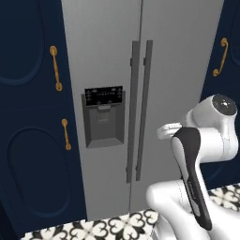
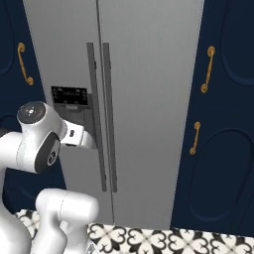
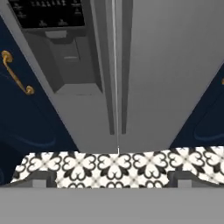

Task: Grab a lemon wedge from the fridge and one ice cube from the ice bowl, and put them in the glass of lemonade.

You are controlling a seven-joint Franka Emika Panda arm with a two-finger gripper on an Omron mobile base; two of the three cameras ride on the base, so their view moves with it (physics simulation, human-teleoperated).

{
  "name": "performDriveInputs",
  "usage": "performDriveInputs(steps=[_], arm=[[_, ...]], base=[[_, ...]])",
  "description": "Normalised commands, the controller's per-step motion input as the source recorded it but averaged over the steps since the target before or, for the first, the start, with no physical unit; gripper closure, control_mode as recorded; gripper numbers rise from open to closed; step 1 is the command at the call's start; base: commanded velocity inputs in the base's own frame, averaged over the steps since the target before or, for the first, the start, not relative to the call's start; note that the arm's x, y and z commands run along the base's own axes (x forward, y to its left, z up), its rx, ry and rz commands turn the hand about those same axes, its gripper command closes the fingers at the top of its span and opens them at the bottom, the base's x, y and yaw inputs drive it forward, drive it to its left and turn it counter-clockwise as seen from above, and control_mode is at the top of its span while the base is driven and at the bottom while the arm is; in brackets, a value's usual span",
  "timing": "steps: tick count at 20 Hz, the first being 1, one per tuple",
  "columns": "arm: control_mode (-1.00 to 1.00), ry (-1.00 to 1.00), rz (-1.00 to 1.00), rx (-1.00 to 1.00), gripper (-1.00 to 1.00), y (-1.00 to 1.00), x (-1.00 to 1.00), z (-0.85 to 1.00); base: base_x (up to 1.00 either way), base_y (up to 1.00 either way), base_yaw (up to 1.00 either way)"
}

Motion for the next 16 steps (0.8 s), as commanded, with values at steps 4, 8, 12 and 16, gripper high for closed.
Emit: performDriveInputs(steps=[4,8,12,16], arm=[[-1.0,-0.19,0.0,-0.06,-1.0,0.0,0.5,1.0],[-1.0,-0.16,-0.02,-0.1,-1.0,0.0,0.5,1.0],[-1.0,-0.01,-0.04,-0.09,-1.0,-0.13,0.64,0.31],[-1.0,0.09,0.0,0.0,-1.0,-0.29,1.0,-0.43]], base=[[0.0,0.0,0.0],[0.0,0.0,0.0],[0.0,0.0,0.0],[0.0,0.0,0.0]])
